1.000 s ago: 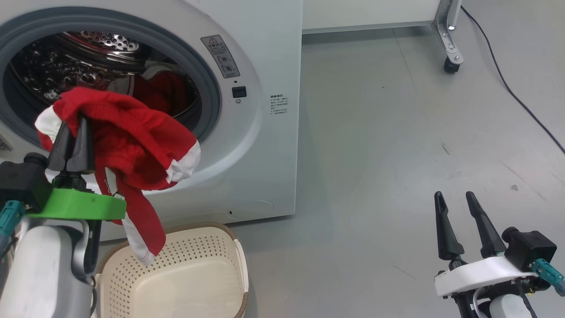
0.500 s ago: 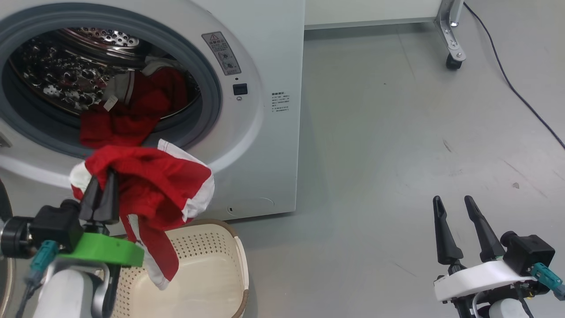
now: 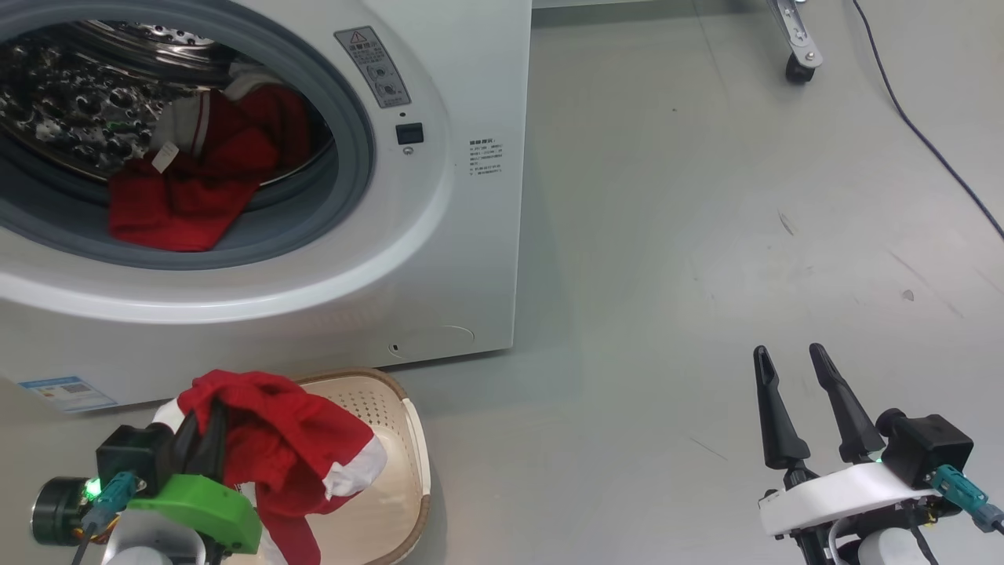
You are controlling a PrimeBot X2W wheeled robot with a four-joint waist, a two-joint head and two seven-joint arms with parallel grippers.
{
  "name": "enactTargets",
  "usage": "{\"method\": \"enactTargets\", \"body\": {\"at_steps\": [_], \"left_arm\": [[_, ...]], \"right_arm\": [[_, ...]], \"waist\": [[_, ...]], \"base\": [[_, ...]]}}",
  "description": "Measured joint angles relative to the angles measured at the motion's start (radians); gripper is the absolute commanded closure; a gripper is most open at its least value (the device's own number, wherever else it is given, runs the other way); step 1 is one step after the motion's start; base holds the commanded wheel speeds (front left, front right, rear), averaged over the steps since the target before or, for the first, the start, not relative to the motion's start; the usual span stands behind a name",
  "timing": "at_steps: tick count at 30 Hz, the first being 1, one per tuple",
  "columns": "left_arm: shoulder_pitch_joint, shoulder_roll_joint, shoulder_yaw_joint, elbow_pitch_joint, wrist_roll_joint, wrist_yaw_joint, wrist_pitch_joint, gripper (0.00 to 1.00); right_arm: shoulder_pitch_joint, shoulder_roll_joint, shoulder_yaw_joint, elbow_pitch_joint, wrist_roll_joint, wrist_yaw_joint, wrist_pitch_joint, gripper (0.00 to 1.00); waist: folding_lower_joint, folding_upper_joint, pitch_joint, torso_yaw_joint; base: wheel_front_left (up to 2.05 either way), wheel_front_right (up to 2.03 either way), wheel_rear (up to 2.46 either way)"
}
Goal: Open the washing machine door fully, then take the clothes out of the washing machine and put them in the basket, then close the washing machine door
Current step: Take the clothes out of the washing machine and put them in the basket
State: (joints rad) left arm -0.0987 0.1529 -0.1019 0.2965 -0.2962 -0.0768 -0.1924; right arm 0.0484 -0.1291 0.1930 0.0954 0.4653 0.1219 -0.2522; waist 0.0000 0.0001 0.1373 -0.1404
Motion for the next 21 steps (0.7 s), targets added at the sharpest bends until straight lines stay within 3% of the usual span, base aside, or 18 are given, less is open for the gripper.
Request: {"method": "enactTargets", "body": {"at_steps": [21], "left_arm": [[-0.108, 0.039, -0.034, 0.172, 0.029, -0.008, 0.087, 1.0]], "right_arm": [[-0.079, 0.002, 0.047, -0.028, 0.004, 0.0, 0.0, 0.0]], "waist": [[0.0001, 0.0, 0.211, -0.095]], "base": [[0.0, 0.0, 0.0]]}}
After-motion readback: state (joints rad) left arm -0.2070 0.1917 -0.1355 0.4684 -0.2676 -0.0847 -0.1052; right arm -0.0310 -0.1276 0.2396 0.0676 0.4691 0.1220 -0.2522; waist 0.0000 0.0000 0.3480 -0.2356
